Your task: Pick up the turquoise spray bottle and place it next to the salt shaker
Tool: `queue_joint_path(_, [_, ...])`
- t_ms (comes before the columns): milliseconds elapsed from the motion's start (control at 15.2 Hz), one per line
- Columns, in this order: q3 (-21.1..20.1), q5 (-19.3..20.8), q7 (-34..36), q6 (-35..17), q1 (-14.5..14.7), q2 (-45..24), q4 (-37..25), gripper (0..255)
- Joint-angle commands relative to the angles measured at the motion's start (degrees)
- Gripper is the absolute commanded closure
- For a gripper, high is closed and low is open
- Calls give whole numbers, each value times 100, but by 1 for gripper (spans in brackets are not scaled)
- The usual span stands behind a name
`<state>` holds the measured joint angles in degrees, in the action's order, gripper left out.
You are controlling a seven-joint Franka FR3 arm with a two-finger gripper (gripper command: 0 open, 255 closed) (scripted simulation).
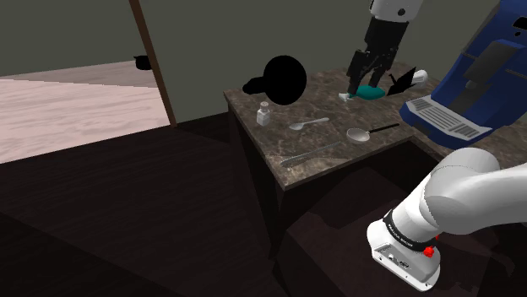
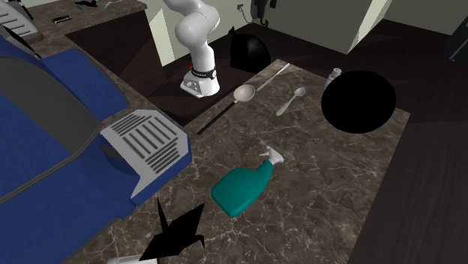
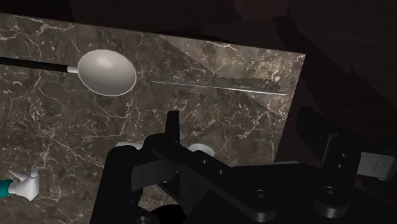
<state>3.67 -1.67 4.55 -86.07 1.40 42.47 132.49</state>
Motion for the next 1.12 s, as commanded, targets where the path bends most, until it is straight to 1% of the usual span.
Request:
queue_joint_path(0, [0, 0, 0, 0, 0, 0, 0, 0])
queue_joint_path(594, [745, 375, -420, -1325, -404, -957, 179, 0])
queue_joint_path(1056, [1340, 422, -783, -2282, -642, -1970, -25, 0])
